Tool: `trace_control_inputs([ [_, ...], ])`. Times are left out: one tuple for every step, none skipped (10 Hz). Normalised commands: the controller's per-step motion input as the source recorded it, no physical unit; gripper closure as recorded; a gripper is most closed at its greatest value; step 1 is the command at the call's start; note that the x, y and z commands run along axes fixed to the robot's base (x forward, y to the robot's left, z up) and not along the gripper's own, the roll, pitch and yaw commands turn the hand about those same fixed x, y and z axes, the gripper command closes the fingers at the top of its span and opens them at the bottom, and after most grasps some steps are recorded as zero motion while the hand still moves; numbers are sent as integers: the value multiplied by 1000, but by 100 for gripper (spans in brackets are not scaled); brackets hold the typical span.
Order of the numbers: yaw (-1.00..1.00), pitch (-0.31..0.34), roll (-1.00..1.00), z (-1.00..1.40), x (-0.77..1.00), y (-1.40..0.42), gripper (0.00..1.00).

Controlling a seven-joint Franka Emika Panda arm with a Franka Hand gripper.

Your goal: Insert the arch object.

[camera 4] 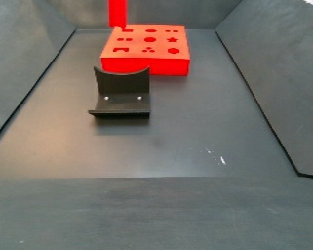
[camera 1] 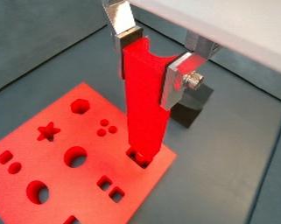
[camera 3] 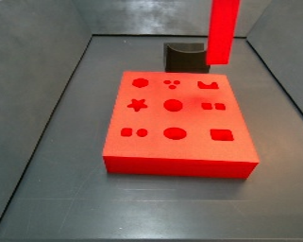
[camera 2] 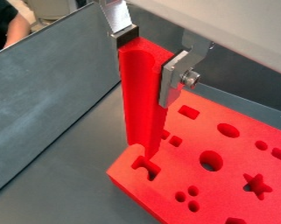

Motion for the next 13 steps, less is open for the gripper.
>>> trace_control_inputs([
  [-151,279,10,0,697,0,100],
  [-114,264,126,-131,586,0,100],
  [-140,291,110,-43,529,20,100],
  [-226,369,67,0,443,31,100],
  [-220,379,37,0,469,31,100],
  [-220,394,47,0,451,49,100],
  [-186,409,50,0,474,37,100],
  [-6,309,0,-117,391,0,100],
  [0,93,-66,-477,266,0,100],
  [129,66,0,-640,351,0,100],
  [309,96,56,-449,420,17,100],
  [383,116,71,-269,343,86,100],
  [449,139,0,-9,266,74,100],
])
